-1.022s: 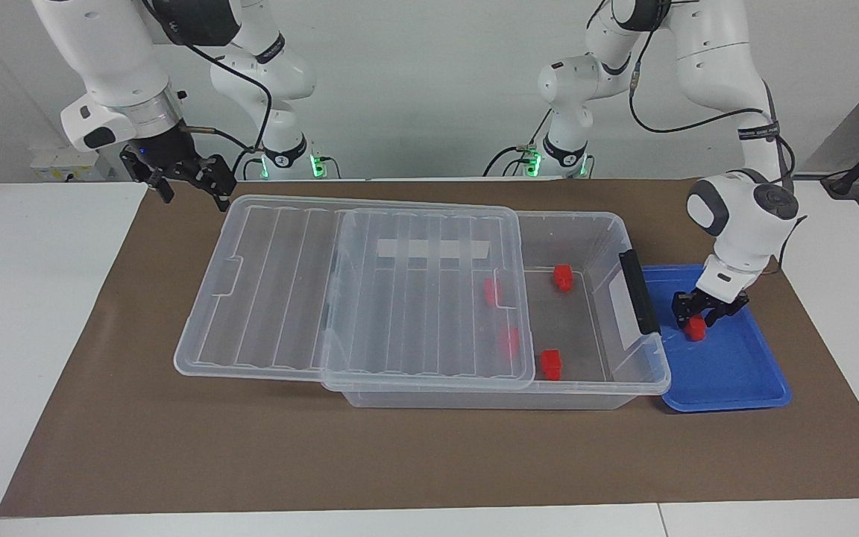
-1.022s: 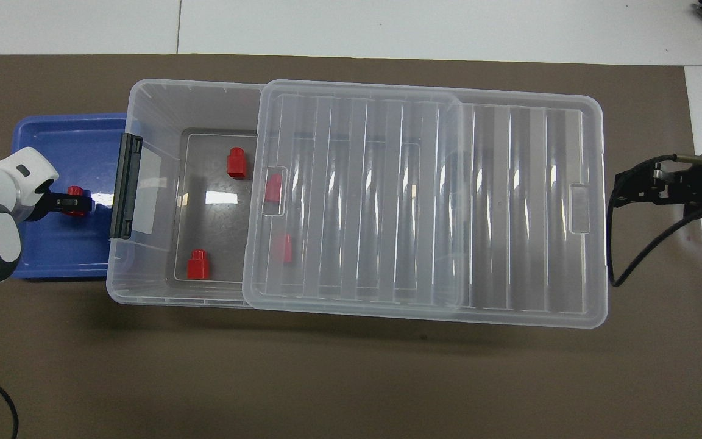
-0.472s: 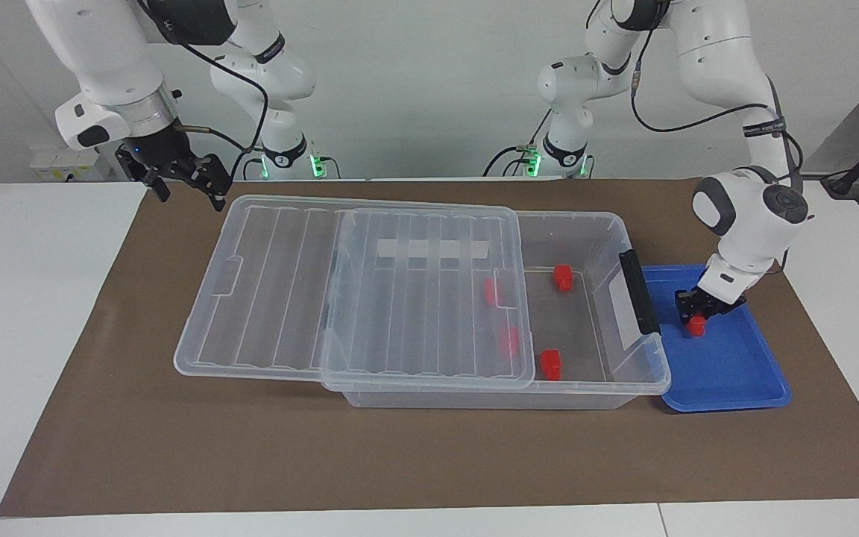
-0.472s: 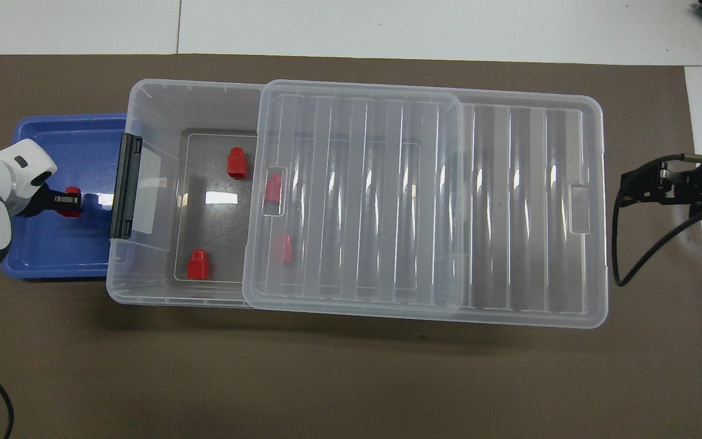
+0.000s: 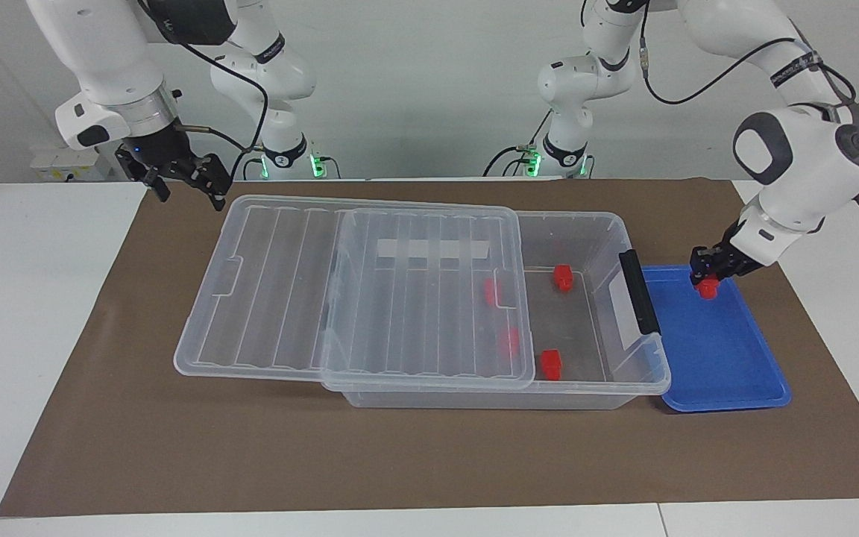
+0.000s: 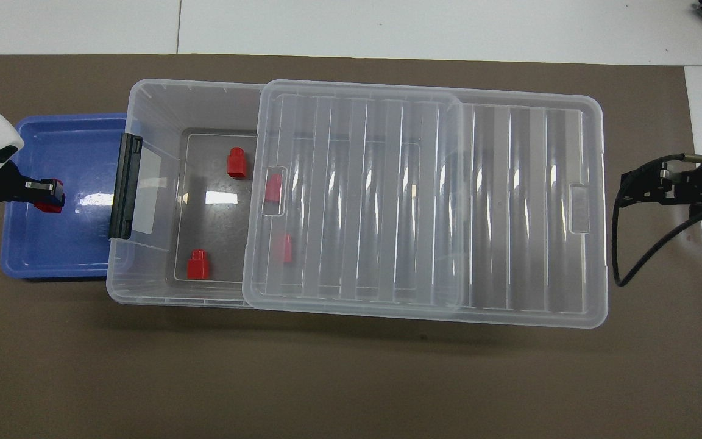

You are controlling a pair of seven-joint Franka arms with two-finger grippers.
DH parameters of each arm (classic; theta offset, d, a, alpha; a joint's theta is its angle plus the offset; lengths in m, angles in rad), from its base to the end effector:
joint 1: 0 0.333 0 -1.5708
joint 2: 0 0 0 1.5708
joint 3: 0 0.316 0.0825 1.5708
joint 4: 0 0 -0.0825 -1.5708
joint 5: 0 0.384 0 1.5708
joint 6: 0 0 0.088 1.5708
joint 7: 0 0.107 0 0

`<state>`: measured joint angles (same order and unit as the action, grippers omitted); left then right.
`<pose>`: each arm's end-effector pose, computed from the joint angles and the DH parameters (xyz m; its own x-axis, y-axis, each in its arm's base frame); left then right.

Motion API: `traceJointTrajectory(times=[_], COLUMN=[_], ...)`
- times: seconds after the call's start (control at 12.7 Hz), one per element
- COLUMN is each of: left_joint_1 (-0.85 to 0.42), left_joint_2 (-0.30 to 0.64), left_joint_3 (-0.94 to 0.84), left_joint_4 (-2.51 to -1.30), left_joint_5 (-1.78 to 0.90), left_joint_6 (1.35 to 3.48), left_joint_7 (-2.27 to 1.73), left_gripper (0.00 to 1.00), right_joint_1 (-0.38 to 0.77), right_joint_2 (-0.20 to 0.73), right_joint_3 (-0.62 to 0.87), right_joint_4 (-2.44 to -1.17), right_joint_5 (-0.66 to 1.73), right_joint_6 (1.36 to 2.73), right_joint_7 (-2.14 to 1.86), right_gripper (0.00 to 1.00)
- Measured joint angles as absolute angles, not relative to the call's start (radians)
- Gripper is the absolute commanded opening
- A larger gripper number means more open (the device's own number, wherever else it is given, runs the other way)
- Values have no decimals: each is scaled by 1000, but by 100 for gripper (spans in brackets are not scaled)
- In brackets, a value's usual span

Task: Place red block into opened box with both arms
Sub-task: 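Grasp the red block in the blue tray with the left gripper and lift, then carry the red block with the left gripper into the open box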

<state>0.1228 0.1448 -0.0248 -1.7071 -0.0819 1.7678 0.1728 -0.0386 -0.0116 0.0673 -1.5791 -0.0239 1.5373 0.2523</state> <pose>0.5956 0.0521 0.4928 0.9959 -0.0584 -0.0693 -0.0517 -0.9941 0.0955 0.5471 0.0133 0.6241 0.9747 -0.2225 -0.0231 -0.2217 -0.9746 0.0314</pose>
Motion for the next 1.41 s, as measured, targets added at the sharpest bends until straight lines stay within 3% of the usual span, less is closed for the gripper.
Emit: traceJointTrajectory(times=[0.24, 0.55, 0.86, 1.18, 1.26, 1.34, 1.41], left_joint_1=[37, -118, -222, -242, -242, -242, -242], left_joint_2=[117, 117, 117, 119, 119, 119, 119], left_joint_3=[-65, -94, -96, -95, -94, -94, -94], left_joint_4=[-1615, -1606, -1734, -1934, -1971, -1994, -2011], left_joint_5=[-101, -101, -68, -38, -32, -10, 18], left_joint_6=[1667, 1741, 1939, 2189, 2226, 2240, 2251], left_joint_7=[-58, -343, -438, -444, -444, -444, -444], left_gripper=[0, 0, 0, 0, 0, 0, 0], right_joint_1=[-41, -45, -48, -49, -49, -50, -54], right_joint_2=[-12, -12, -12, -12, -12, -12, -12], right_joint_3=[67, 67, 65, 65, 65, 65, 65], right_joint_4=[-1579, -1579, -1581, -1584, -1584, -1585, -1588], right_joint_5=[-24, -24, -24, -24, -24, -24, -24], right_joint_6=[1538, 1538, 1538, 1538, 1539, 1545, 1560], right_joint_7=[252, 252, 252, 252, 252, 252, 251], right_gripper=[100, 100, 100, 99, 97, 88, 66])
